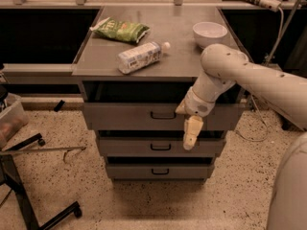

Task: Close top drawer

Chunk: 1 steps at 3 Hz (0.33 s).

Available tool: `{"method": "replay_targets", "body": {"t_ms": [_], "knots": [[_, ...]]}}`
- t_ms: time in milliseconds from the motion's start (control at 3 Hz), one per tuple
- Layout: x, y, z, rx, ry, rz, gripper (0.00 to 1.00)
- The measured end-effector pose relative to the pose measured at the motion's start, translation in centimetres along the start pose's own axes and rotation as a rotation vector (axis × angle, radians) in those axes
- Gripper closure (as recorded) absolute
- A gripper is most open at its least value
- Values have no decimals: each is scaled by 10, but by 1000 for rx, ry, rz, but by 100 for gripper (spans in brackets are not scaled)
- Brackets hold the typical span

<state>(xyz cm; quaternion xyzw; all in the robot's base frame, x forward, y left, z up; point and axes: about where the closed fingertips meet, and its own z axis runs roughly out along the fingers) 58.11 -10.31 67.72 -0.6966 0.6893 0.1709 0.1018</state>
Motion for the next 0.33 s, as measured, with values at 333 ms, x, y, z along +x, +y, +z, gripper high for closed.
{"method": "replay_targets", "body": {"t_ms": [333], "knots": [[-5, -16, -13, 127, 21, 24, 0]]}}
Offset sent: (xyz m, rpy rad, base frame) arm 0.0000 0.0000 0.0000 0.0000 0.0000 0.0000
